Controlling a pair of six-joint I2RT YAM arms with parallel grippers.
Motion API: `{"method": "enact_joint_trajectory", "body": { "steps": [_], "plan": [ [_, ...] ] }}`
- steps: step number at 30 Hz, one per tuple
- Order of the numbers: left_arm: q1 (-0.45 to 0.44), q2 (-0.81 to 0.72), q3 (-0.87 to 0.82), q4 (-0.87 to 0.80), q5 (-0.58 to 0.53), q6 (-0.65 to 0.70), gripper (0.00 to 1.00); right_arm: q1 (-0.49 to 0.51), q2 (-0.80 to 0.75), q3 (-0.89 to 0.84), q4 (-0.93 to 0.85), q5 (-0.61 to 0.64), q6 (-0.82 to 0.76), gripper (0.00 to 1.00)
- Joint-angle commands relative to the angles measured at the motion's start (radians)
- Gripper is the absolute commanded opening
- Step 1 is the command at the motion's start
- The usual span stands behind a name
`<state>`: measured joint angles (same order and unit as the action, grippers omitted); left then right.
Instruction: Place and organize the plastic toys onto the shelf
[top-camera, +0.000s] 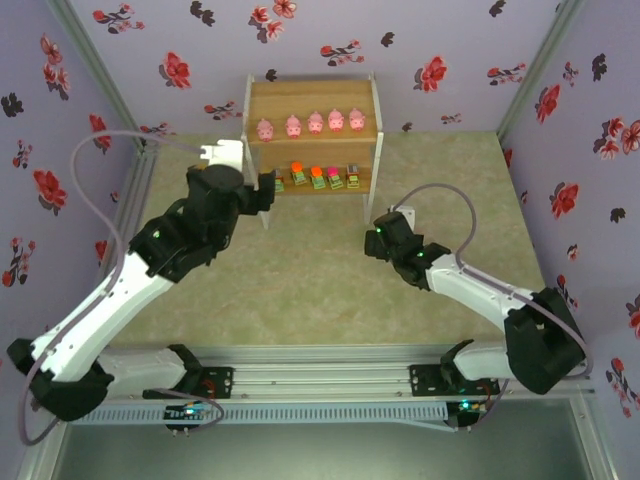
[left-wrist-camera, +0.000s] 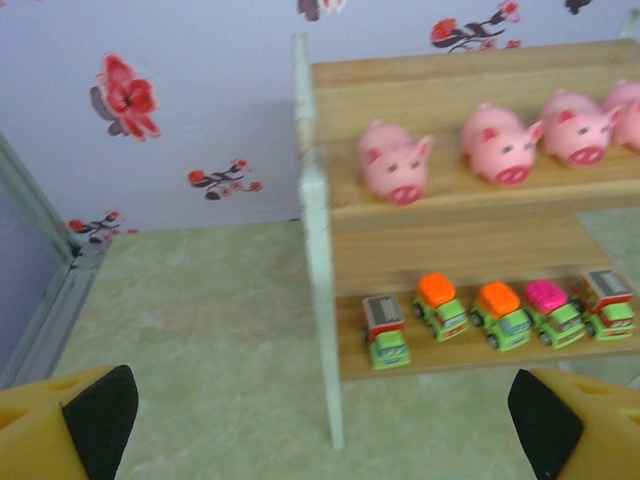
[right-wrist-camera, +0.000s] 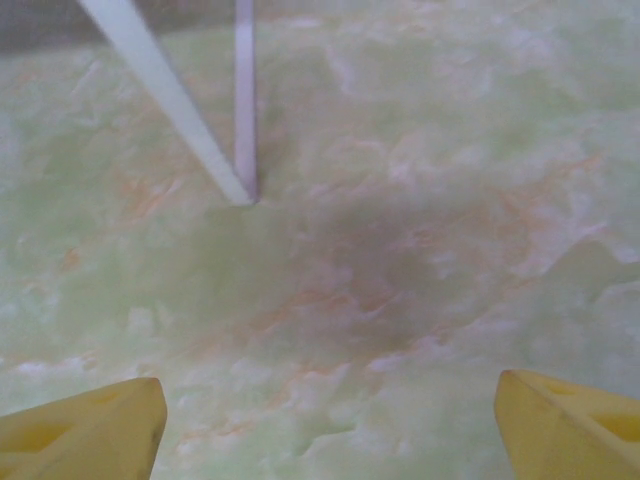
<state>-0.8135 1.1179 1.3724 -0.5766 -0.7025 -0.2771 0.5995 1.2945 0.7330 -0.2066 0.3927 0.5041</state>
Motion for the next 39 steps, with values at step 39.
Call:
{"method": "enact_joint_trajectory", "body": {
  "steps": [39],
  "plan": [
    [0.632, 0.029, -1.06, 1.219, 0.253, 0.314, 1.0, -0.095, -0.362, -0.312, 0.449, 0.381, -0.444, 0.95]
  ]
}}
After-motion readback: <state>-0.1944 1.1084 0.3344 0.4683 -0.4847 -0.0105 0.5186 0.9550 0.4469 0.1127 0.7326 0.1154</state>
